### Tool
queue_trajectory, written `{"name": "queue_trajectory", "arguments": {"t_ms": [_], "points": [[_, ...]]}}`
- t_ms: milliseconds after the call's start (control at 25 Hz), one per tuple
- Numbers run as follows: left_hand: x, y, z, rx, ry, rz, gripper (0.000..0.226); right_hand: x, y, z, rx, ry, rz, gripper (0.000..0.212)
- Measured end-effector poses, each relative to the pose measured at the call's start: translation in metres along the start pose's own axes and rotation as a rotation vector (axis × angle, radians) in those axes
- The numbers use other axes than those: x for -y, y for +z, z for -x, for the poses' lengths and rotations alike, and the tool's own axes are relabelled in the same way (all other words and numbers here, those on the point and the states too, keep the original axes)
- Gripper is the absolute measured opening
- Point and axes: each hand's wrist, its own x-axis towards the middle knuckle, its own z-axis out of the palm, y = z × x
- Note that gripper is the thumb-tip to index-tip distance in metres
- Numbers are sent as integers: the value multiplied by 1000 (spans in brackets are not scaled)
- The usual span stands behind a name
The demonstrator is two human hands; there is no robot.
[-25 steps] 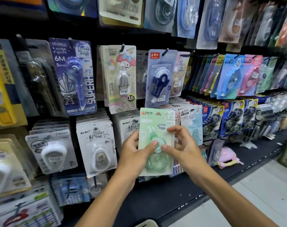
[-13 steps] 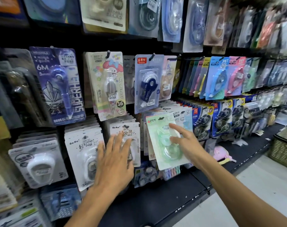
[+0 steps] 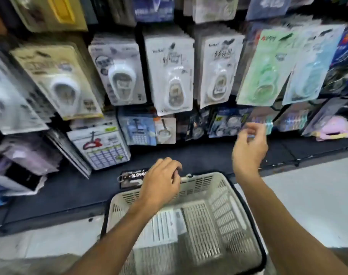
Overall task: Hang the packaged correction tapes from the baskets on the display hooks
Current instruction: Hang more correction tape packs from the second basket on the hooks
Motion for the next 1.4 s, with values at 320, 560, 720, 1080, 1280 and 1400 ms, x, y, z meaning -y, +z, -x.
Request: {"name": "queue_trajectory", "arguments": {"t_ms": [320, 560, 720, 1080, 1280, 1400], "points": [[127, 128, 166, 855, -426, -276, 75, -185, 53, 211, 874, 990, 223, 35], [147, 190, 177, 867, -382, -368, 115, -211, 97, 227, 877, 1270, 115, 34], [159, 184, 150, 595, -416, -234, 84, -206, 101, 225, 1073, 1312, -108, 73], [105, 131, 111, 505, -818, 973, 46, -147, 36, 193, 672, 823, -165, 58], [43, 77, 66, 408, -671, 1114, 51, -80, -9, 146, 575, 797, -375, 39], [17, 23, 28, 469, -463, 1043, 42, -29, -35, 97, 470, 535, -373, 54]]}}
